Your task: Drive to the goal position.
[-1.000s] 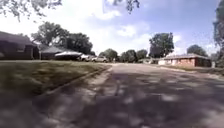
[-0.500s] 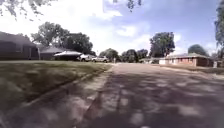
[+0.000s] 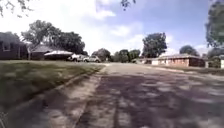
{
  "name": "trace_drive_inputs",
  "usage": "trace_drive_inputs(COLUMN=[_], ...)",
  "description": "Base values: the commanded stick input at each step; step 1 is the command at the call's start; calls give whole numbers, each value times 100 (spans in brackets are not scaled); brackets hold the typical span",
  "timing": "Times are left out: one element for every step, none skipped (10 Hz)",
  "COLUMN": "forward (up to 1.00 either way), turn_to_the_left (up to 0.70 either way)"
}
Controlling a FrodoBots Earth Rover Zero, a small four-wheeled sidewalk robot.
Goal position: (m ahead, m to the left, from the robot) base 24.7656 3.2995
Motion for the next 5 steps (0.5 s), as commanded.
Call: trace_drive_inputs(forward=[100, 100, 100, 100, 100], turn_to_the_left=[0, 0, 0, 0, 0])
